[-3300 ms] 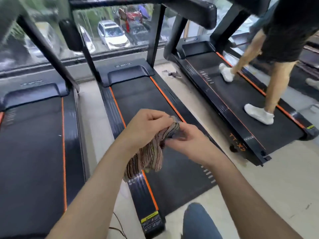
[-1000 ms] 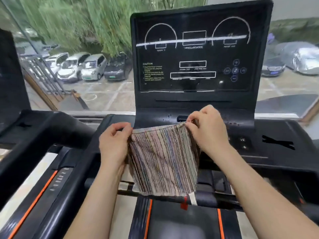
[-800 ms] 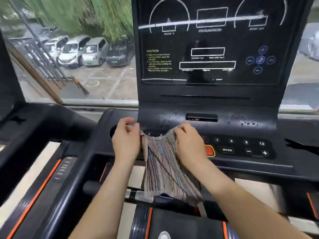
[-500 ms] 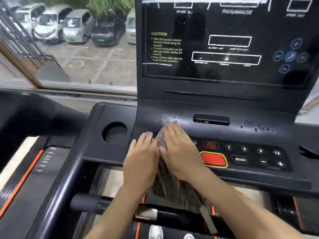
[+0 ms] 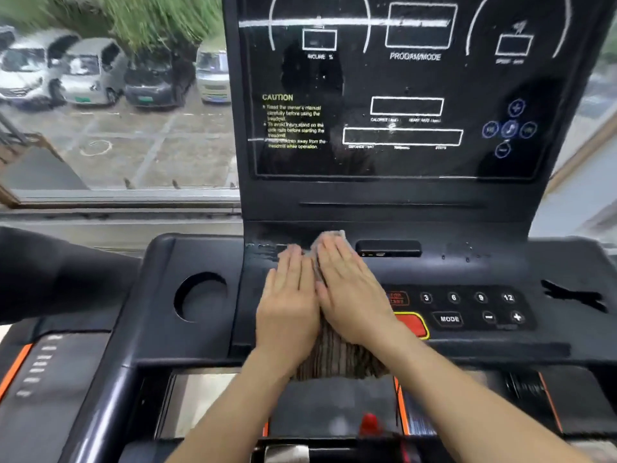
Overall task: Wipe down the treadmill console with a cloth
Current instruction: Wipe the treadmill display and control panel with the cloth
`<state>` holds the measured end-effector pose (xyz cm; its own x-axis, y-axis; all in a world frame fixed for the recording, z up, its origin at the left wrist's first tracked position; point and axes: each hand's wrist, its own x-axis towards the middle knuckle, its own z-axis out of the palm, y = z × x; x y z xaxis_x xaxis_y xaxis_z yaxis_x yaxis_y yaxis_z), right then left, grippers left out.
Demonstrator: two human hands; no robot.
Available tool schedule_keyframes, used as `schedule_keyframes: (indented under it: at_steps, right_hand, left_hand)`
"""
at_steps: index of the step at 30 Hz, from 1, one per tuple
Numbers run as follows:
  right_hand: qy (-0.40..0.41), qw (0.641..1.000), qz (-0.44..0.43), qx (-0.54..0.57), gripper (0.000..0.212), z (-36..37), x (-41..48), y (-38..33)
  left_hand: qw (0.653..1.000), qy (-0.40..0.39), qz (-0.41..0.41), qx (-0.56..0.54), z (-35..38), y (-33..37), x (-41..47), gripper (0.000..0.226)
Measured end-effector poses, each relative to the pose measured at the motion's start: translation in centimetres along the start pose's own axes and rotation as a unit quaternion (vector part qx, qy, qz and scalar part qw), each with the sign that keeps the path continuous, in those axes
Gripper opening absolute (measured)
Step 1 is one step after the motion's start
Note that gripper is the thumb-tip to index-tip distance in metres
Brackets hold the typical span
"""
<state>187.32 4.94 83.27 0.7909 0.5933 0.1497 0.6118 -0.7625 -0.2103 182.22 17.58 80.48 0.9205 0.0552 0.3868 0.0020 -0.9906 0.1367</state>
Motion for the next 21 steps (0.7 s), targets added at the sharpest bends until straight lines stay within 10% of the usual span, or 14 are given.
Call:
schedule_keyframes:
  at_steps: [12, 21]
  right_hand:
    - [0.048, 0.989, -0.138, -0.016, 0.056, 1.8, 6.3, -3.6]
    - [0.090, 0.994, 0.034, -0.052, 0.069, -0.7, 1.9, 3.8]
  left_hand:
    - [0.991, -0.041, -0.129, 0.016, -1.5, -4.9, 1.1, 0.056]
    - [0.996, -0.031, -0.085, 0.002, 0.9, 4.3, 5.2, 0.060]
